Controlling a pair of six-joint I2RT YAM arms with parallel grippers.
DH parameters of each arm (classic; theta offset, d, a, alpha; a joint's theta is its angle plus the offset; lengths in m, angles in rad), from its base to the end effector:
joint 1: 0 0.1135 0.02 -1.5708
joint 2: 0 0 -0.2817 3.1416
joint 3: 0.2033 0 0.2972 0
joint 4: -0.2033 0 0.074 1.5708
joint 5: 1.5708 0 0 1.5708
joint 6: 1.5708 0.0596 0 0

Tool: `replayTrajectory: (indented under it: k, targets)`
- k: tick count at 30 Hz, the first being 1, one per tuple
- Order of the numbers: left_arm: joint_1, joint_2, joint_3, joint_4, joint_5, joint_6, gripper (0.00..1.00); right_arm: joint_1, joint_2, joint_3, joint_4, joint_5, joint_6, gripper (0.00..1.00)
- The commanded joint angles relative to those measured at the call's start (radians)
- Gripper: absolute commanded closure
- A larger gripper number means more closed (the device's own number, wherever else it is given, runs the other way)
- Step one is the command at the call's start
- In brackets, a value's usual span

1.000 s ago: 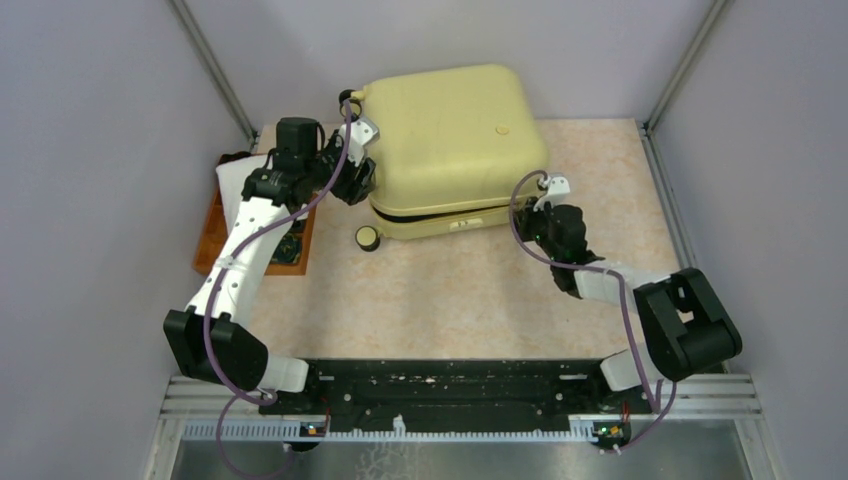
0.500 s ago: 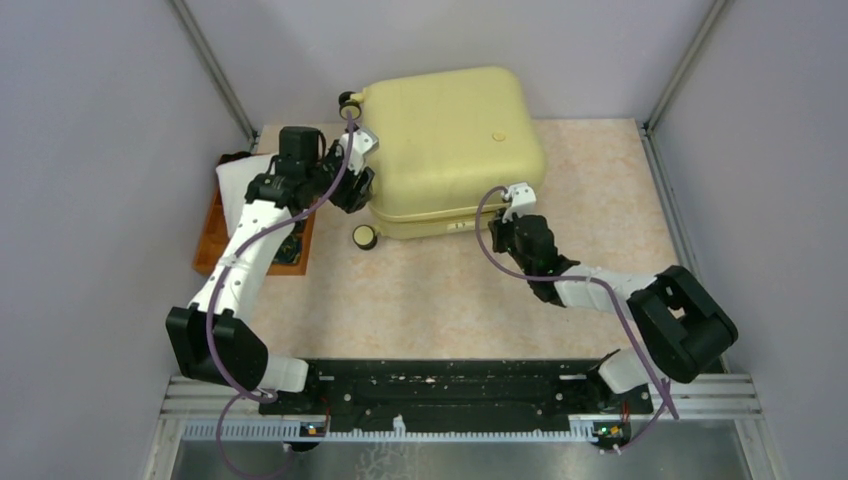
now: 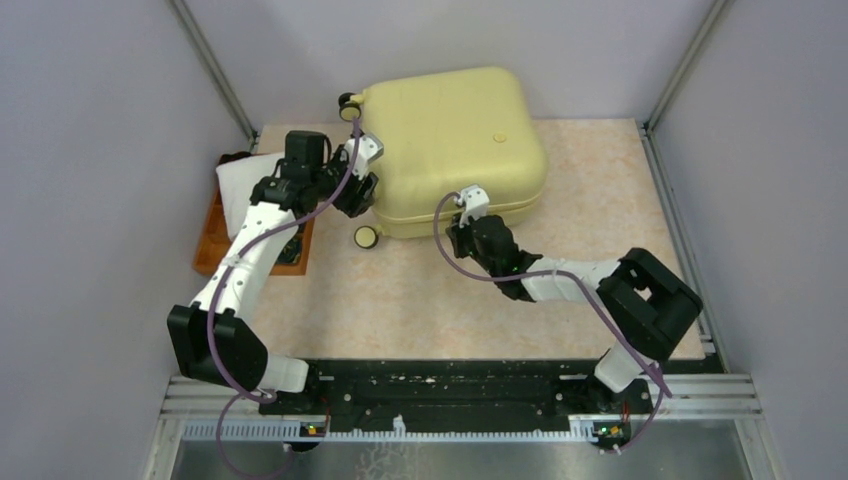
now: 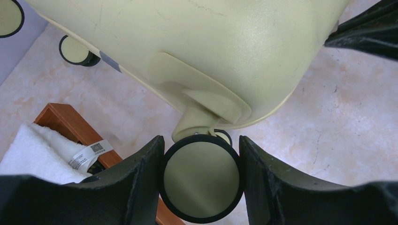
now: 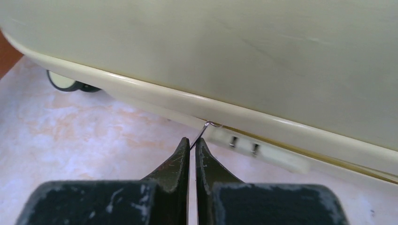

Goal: Pack the luggage
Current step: Zip the luggage at the center of the board.

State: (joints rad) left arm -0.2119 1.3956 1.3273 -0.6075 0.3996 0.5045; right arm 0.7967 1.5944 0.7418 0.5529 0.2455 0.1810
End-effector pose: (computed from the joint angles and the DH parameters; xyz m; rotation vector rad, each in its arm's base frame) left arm 0.3529 -0.0996 0.3503 0.9667 1.9755 -0.2854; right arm 0.2825 0.2682 0.1765 -0.4061 1.8410 0.4459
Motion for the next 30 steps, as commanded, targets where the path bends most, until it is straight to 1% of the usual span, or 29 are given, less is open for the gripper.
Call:
replayTrajectory:
  k: [1, 9, 12, 15, 17, 19, 20, 21, 23, 25, 26, 28, 29, 30]
  targets:
    - [-0.069, -0.048, 0.038, 0.153, 0.15, -0.014, 1.0, 0.099, 0.053, 0.121, 0.132, -0.167, 0.036, 1.0]
    - [-0.079, -0.065, 0.014, 0.142, 0.193, -0.028, 1.0, 0.179, 0.155, 0.216, 0.179, -0.205, 0.071, 1.0]
    - [-0.081, -0.071, 0.007, 0.125, 0.222, -0.037, 1.0, 0.206, 0.159, 0.215, 0.22, -0.227, 0.106, 1.0]
    - [-0.081, -0.083, -0.008, 0.113, 0.248, -0.04, 1.0, 0.212, 0.11, 0.159, 0.237, -0.208, 0.152, 1.0]
    - [-0.084, -0.091, -0.022, 0.103, 0.276, -0.036, 1.0, 0.209, 0.041, 0.069, 0.221, -0.125, 0.155, 1.0]
    - [-0.095, -0.096, -0.033, 0.09, 0.308, -0.033, 1.0, 0.187, -0.037, -0.001, 0.165, -0.055, 0.171, 1.0]
    - [-0.108, -0.096, -0.036, 0.08, 0.327, -0.032, 1.0, 0.165, -0.079, -0.039, 0.134, -0.035, 0.194, 0.97]
    - [-0.124, -0.093, -0.036, 0.07, 0.343, -0.035, 1.0, 0.127, -0.12, -0.075, 0.104, -0.021, 0.226, 0.87]
    - [-0.18, -0.074, -0.015, 0.027, 0.366, -0.032, 1.0, 0.069, -0.199, -0.148, 0.045, 0.004, 0.303, 0.72]
    - [-0.216, -0.036, 0.04, -0.041, 0.402, -0.012, 1.0, 0.015, -0.278, -0.204, -0.048, 0.052, 0.347, 0.59]
    - [-0.219, -0.007, 0.08, -0.084, 0.421, -0.005, 0.95, -0.015, -0.313, -0.222, -0.095, 0.073, 0.367, 0.55]
    - [-0.221, 0.054, 0.171, -0.196, 0.452, 0.023, 0.57, -0.086, -0.382, -0.252, -0.164, 0.086, 0.403, 0.51]
    - [-0.219, 0.082, 0.22, -0.262, 0.461, 0.057, 0.46, -0.121, -0.406, -0.26, -0.197, 0.085, 0.418, 0.5]
    - [-0.219, 0.104, 0.264, -0.322, 0.464, 0.095, 0.39, -0.158, -0.426, -0.267, -0.22, 0.077, 0.426, 0.5]
